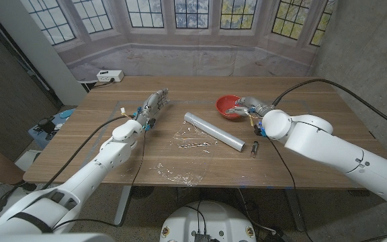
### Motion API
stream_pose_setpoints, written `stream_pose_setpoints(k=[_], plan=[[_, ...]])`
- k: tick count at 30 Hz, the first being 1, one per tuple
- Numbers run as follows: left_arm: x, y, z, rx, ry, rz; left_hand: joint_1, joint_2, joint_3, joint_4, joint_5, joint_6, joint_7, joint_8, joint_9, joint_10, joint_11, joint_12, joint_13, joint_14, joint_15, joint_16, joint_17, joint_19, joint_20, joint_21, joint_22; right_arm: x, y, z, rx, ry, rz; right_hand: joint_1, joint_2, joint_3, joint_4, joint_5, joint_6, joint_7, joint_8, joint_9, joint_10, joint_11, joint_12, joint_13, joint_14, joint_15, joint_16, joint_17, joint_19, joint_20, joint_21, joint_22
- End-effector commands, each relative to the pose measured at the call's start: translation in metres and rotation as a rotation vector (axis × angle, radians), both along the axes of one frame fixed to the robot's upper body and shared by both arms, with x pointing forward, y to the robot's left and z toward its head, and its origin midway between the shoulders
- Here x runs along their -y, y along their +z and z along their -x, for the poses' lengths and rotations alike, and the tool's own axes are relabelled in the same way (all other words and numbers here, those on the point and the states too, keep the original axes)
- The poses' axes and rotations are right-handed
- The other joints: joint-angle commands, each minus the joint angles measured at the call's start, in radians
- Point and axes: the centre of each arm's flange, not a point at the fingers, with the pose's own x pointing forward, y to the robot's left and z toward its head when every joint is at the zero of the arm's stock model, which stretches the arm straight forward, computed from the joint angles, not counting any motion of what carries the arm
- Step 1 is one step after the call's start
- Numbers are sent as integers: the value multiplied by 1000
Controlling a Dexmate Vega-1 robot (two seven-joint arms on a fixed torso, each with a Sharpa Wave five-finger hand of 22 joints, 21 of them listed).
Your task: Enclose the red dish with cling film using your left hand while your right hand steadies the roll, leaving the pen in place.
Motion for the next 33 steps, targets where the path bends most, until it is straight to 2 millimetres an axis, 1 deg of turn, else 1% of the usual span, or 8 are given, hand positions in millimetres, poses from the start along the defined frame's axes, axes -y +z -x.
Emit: stream_pose_setpoints(k=[1, 6, 14, 22, 33], plan=[[3, 1, -3, -1, -12, -14, 9, -1, 11, -1, 2, 11, -1, -2, 6, 9, 5, -3, 2, -1, 10, -2, 6, 10, -4, -6, 1, -18, -15, 12, -3, -26, 63, 19, -2, 3, 1, 5, 12, 5, 9, 0, 14, 8, 9, 1, 14, 6, 6, 0, -1, 5, 8, 3], [1, 1, -2, 1, -9, -15, 9, -1, 12, -1, 2, 11, -1, -2, 6, 9, 7, -3, 2, 0, 10, -2, 6, 10, -4, -8, 2, -23, -18, 15, 16, -49, 72, 26, -2, 5, 0, 6, 19, 6, 12, 0, 22, 13, 12, 2, 21, 5, 8, 0, 1, 4, 10, 3], [1, 0, -3, 0, -15, -17, 10, -1, 13, -2, 2, 12, 0, -2, 6, 9, 7, -3, 3, 1, 11, -1, 6, 11, -3, -10, 2, -32, -27, 22, 49, -88, 83, 34, -2, 7, 0, 7, 22, 7, 13, 0, 28, 12, 14, 2, 26, 4, 10, 0, 8, 4, 13, 3], [1, 2, -4, 8, -24, -30, 10, 0, 14, -4, 2, 12, 1, -2, 6, 10, 5, -3, 3, 1, 11, -1, 5, 12, -3, -13, 2, -42, -35, 26, 66, -111, 97, 41, -2, 8, -1, 8, 29, 5, 15, 0, 33, 12, 15, 3, 31, 4, 11, 0, 14, 1, 16, 3], [-6, 2, -6, 27, -12, -11, 11, 0, 15, -5, 2, 13, 1, -2, 6, 11, 7, -4, 3, 1, 11, -1, 5, 14, -3, -16, 2, -55, -50, 28, 108, -128, 113, 55, -5, 11, -1, 8, 40, 3, 18, 0, 46, 11, 18, 3, 46, 2, 15, 0, 27, -3, 20, 4]])
